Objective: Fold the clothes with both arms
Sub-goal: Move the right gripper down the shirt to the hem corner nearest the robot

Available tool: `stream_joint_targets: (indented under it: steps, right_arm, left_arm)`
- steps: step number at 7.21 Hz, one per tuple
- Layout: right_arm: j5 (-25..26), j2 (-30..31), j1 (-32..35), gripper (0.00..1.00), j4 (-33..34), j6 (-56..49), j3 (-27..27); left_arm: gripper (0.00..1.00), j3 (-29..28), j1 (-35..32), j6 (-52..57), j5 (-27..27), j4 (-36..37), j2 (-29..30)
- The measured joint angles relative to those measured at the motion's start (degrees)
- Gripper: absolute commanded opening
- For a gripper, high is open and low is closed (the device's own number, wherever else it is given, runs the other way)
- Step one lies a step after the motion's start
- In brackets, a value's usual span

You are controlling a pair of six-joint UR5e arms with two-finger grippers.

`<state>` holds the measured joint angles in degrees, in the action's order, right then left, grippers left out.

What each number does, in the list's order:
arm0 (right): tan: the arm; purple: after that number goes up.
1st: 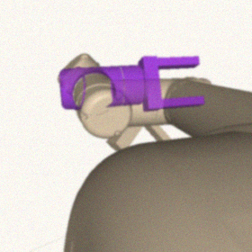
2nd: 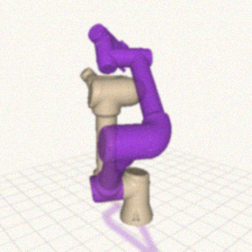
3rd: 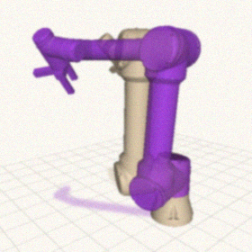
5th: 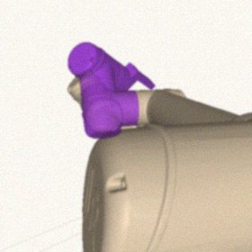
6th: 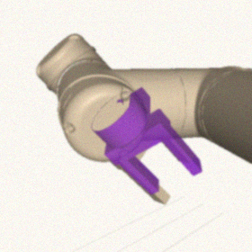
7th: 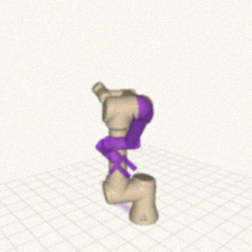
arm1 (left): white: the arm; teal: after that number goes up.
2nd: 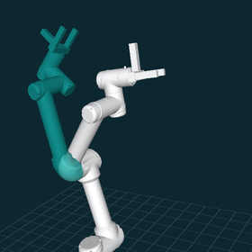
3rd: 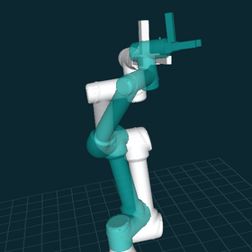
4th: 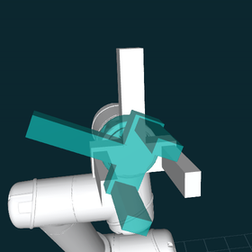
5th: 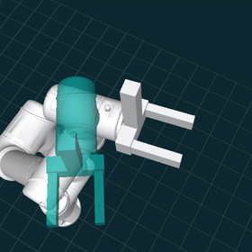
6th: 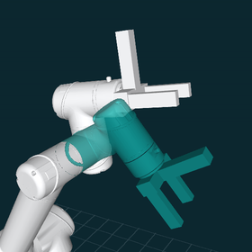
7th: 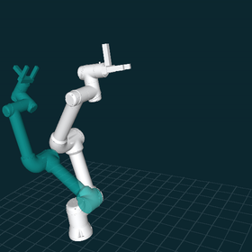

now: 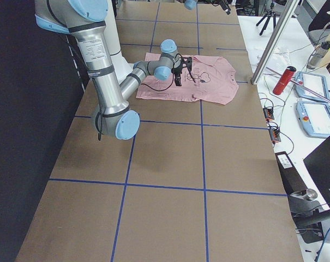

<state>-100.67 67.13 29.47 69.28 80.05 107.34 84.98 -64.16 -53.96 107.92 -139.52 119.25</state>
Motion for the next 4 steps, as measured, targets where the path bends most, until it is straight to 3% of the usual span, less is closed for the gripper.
stream_joint_targets:
  steps: [2,4]
  right_arm:
    - [4.8,0.6,-6.1,0.99,2.7,12.3,3.4]
    - [12.8,1.6,-14.5,0.94,11.6,22.2,8.0]
  left_arm:
    - [1.00,0.3,0.1,-0.1,2.1,0.2,-1.7]
    - [1.00,-0.1,0.2,-0.1,6.1,0.1,-2.1]
